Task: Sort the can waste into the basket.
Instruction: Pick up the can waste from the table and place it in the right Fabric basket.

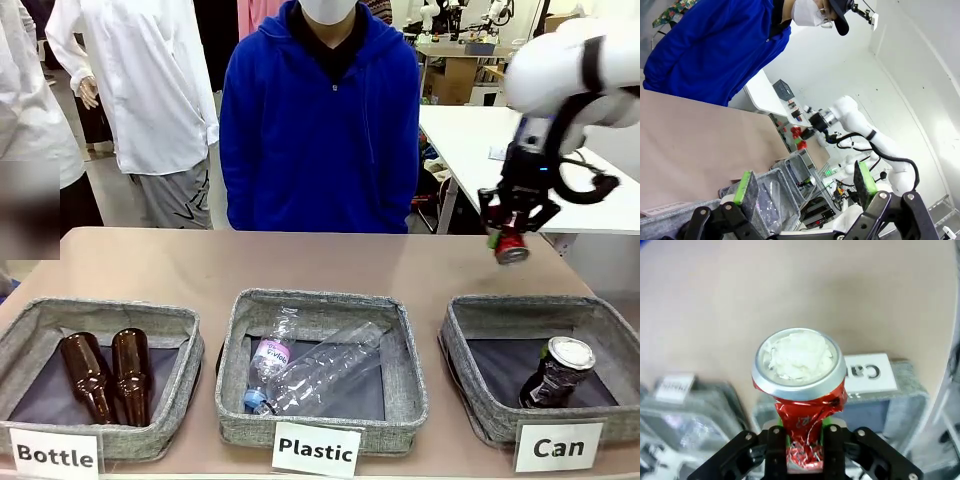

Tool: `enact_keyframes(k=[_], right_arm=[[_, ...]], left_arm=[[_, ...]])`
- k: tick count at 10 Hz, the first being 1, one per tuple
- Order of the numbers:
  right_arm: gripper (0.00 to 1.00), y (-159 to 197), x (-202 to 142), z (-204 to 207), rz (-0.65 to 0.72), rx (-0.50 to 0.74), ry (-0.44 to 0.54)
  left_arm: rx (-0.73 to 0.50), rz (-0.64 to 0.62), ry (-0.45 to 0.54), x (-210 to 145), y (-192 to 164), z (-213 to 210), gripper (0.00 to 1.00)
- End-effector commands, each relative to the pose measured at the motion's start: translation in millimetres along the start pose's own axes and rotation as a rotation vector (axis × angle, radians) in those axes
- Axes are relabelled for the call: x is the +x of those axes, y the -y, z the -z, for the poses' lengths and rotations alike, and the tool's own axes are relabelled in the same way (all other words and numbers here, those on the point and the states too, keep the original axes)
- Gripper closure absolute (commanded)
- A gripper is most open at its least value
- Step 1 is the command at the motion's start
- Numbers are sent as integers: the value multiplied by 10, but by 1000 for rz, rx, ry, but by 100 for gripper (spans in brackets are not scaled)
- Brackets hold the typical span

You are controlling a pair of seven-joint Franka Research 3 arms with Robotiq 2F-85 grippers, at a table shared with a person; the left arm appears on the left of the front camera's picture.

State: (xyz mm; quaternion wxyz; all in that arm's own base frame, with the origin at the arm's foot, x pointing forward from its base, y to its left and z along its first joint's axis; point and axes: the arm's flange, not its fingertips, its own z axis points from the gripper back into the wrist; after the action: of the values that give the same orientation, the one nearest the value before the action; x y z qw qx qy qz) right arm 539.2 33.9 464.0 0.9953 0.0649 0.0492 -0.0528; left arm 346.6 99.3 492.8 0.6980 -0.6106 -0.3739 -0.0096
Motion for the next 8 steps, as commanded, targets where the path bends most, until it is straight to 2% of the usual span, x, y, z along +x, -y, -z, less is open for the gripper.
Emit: enact_keyframes(k=[1, 2, 3, 5, 6, 8], right_arm=[[100, 181, -638, -2, -360, 113, -36], [100, 194, -986, -31, -630, 178, -92], [100, 170, -1225, 19, -806, 100, -109], [100, 133, -1452, 139, -1071, -188, -59], [100, 150, -1506, 175, -1153, -276, -11], [100, 209, -1542, 247, -1233, -429, 85]], left_arm=[[-7, 16, -10, -19, -11, -1, 0], [-7, 16, -10, -19, -11, -1, 0], [-7, 16, -10, -19, -11, -1, 0], [-7, 16, -10, -19, -11, -1, 0], [-7, 16, -10, -19, -11, -1, 0], [-7, 16, -10, -19, -11, -1, 0]])
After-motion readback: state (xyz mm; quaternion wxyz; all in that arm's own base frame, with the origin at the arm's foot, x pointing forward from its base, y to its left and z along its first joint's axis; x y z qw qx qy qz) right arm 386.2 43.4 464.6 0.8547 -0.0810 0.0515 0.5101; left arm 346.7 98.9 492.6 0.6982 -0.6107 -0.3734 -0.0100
